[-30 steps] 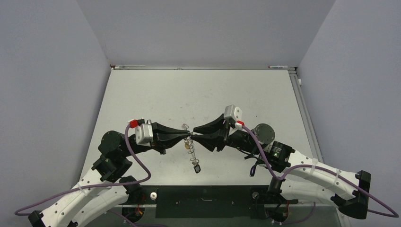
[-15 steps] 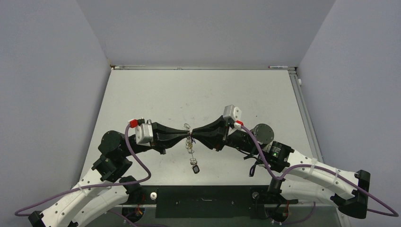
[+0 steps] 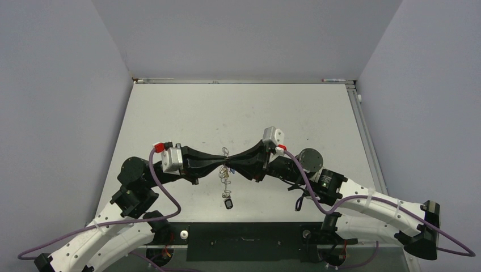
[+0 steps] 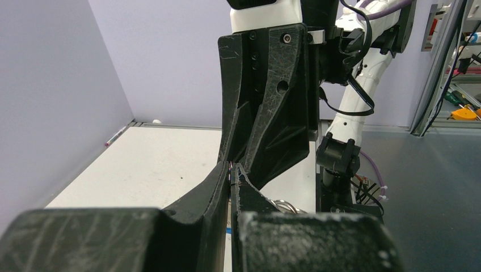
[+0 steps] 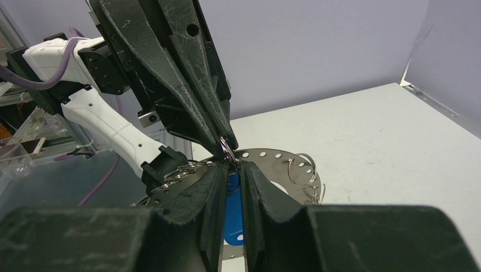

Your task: Put the keys on the keyring

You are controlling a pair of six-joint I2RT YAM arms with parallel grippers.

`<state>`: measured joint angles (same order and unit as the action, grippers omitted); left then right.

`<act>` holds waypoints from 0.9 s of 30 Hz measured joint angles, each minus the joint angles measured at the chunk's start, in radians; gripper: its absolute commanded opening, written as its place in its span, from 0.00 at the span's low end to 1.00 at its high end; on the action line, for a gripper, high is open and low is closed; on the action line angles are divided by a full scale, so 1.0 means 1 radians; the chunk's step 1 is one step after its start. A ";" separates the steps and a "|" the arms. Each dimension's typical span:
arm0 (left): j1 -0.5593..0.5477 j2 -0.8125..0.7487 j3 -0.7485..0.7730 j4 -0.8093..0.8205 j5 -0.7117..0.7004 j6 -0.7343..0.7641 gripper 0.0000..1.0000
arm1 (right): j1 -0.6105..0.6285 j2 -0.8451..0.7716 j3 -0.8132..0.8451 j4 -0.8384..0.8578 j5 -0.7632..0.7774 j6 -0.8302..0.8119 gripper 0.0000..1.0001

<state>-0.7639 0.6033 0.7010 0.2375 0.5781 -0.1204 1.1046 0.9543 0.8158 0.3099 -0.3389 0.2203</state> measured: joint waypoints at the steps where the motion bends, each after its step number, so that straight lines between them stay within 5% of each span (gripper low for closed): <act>1: 0.000 0.001 -0.001 0.001 0.001 -0.002 0.00 | 0.002 0.002 -0.003 0.005 -0.002 0.002 0.18; 11: 0.006 -0.005 -0.006 0.007 0.031 -0.018 0.00 | 0.003 -0.020 0.013 -0.073 -0.016 -0.048 0.48; 27: 0.013 0.000 -0.006 0.073 0.068 -0.056 0.00 | 0.002 -0.034 0.126 -0.269 -0.084 -0.172 0.44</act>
<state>-0.7509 0.6033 0.6945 0.3103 0.6464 -0.1761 1.1069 0.9199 0.9417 0.0406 -0.4232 0.0483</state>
